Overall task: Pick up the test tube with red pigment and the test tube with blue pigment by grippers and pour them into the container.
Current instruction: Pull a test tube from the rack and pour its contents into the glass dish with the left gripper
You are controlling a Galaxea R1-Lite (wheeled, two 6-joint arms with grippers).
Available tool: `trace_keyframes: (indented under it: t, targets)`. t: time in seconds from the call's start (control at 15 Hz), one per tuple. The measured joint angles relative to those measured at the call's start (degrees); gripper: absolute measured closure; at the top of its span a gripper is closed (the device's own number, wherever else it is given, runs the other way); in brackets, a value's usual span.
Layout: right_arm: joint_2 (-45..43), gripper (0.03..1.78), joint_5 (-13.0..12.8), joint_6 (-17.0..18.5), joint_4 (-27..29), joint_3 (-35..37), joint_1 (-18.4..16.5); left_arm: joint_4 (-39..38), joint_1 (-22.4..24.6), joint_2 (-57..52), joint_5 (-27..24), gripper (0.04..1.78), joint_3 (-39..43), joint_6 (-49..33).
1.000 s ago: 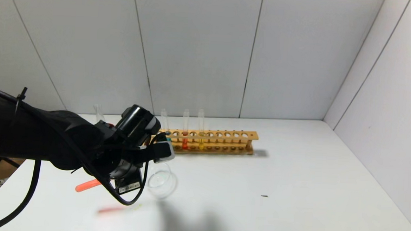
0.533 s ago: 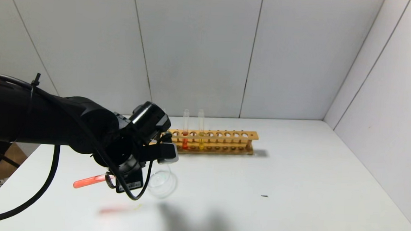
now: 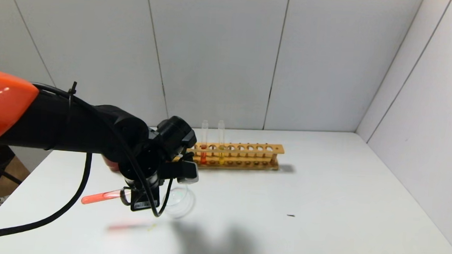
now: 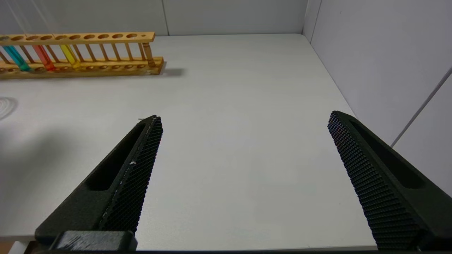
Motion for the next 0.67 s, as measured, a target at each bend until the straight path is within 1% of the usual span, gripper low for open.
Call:
trace_keyframes:
  t: [0.13, 0.4, 0.67]
  targets:
    - [0.0, 0.10, 0.0, 0.0, 0.0, 0.0, 0.0, 3.2, -0.1, 0.8, 1.0, 1.51, -2.0, 0.1]
    - [0.0, 0.10, 0.0, 0.0, 0.0, 0.0, 0.0, 6.0, -0.7, 2.0, 3.1, 1.51, -3.9, 0.6]
    - [0.0, 0.10, 0.0, 0.0, 0.0, 0.0, 0.0, 7.6, -1.5, 4.3, 3.8, 1.51, -7.3, 1.0]
